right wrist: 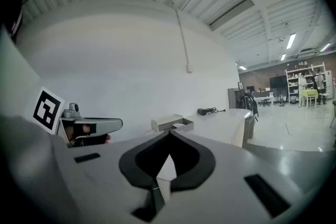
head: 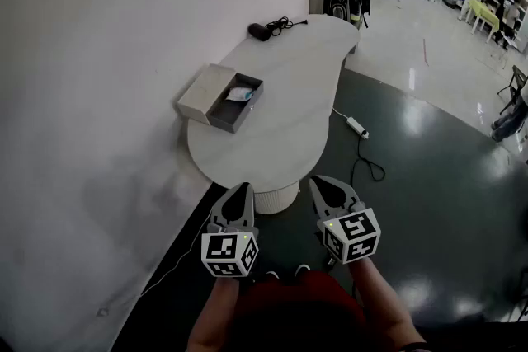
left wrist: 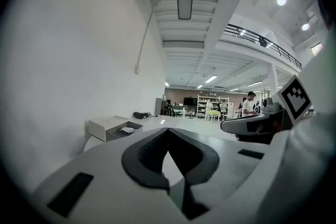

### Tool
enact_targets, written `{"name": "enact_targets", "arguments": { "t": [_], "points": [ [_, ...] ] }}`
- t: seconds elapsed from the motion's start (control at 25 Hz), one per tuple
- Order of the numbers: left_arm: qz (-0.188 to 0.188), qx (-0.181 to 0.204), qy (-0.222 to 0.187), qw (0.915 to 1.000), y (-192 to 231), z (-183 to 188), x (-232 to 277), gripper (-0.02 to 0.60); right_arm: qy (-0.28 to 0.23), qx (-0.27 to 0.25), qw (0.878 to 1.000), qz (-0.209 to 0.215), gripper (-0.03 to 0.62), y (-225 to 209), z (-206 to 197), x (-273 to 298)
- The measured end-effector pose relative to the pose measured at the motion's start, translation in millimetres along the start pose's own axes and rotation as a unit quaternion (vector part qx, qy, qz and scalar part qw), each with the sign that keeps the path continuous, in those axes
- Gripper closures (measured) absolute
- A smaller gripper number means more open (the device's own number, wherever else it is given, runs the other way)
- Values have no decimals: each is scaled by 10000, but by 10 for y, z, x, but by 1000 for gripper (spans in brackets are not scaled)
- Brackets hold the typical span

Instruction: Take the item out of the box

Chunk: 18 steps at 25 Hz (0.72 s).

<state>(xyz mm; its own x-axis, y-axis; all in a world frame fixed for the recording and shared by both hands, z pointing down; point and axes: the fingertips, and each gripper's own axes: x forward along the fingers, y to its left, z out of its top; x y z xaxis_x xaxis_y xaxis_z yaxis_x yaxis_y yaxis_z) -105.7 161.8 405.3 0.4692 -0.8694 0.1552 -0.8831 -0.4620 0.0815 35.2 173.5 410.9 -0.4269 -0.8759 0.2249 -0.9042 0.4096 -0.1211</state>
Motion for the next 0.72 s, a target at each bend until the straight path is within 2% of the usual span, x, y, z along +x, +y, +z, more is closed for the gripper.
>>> {"name": "enact_targets", "arguments": {
  "t": [0.32,0.72],
  "points": [
    [-134,-85,-59,9999,1,-4,73,560,-185,74,9997,-105,580,-50,6,-19],
    [-121,-109,-110,9998,-125,-13,268,560,-362,316,9986,-208,580,-324,-48,-99]
  ]
}}
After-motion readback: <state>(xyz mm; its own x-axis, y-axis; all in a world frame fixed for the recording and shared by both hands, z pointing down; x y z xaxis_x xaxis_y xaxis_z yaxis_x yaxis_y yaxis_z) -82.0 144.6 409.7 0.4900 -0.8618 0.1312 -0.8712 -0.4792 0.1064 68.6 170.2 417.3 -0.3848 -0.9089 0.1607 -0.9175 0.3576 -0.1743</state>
